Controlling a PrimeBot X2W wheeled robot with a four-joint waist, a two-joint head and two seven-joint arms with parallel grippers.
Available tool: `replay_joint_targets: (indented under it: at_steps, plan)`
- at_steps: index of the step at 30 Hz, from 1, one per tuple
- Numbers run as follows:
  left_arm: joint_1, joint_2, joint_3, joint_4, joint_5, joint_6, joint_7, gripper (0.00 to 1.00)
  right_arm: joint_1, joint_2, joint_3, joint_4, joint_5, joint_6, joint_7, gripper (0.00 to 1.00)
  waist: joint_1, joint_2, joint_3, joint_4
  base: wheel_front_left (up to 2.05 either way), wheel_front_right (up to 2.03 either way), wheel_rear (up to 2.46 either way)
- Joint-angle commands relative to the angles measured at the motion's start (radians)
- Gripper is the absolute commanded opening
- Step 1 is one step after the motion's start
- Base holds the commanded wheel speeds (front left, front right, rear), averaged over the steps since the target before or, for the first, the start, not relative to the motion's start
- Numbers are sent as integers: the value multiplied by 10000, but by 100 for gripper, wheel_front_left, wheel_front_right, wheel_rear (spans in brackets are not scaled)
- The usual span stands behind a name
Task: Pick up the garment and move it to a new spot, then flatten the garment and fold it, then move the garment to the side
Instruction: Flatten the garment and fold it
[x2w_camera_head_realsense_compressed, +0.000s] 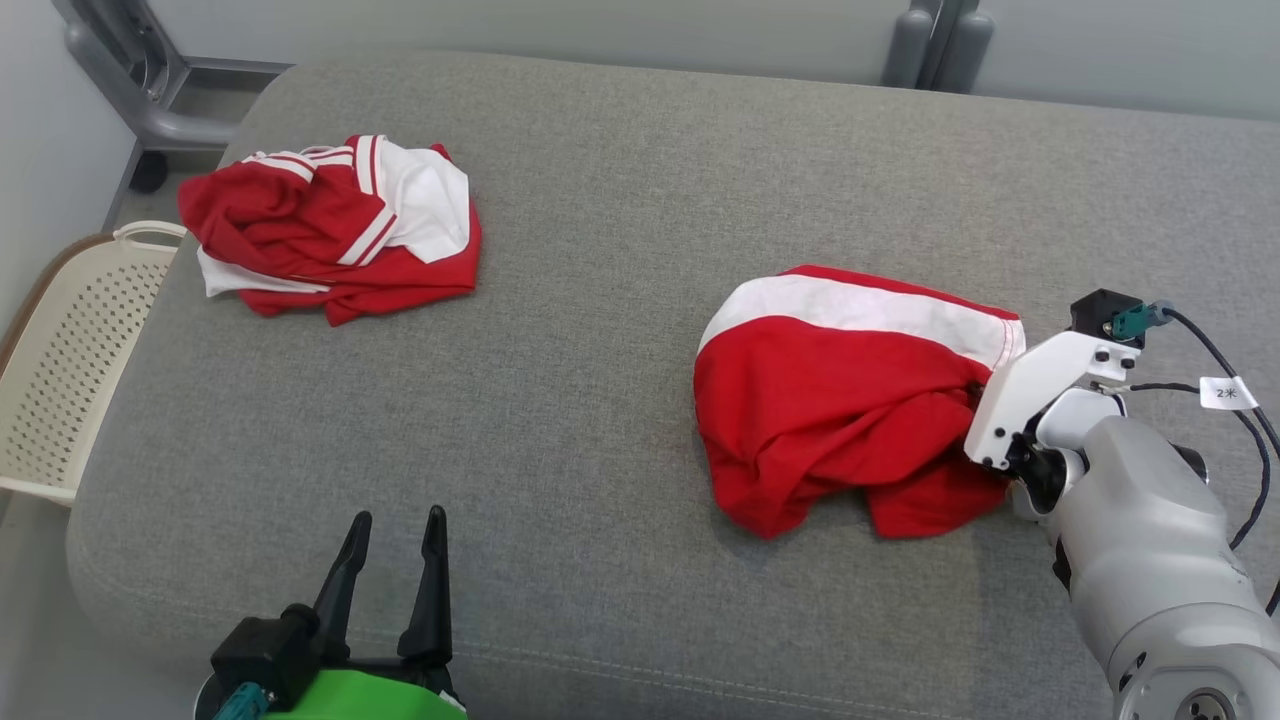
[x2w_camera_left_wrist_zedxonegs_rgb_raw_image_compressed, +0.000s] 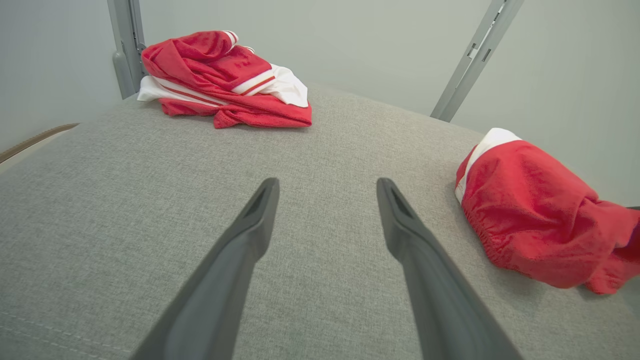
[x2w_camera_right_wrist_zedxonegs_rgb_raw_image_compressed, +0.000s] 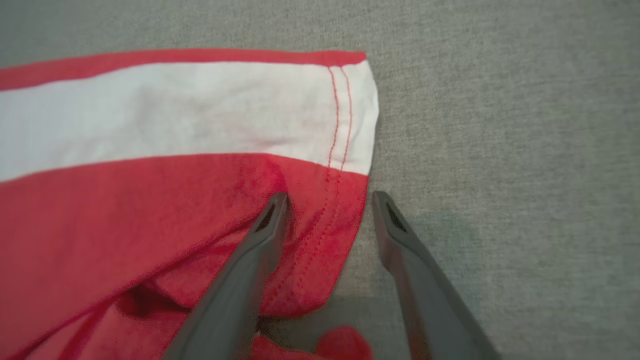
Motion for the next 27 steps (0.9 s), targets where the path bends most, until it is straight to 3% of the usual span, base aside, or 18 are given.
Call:
replay_joint_targets:
  at_steps: [1, 14, 27]
  plan:
    - [-189, -5, -1, 30, -9, -55, 5, 100, 251, 38, -99, 0, -212, 2, 114, 0, 0, 0, 112, 97, 0, 0, 0]
    - [157, -12, 51, 69, 39, -44, 5, 100, 1170, -24, -1075, -1803, -2100, -7, 121, 0, 0, 0, -564, -425, 0, 0, 0]
    - [389, -13, -131, 128, 161, 4, 5, 100, 2907, -463, 24, -3007, -3518, -7, 813, 0, 0, 0, -870, -918, 0, 0, 0]
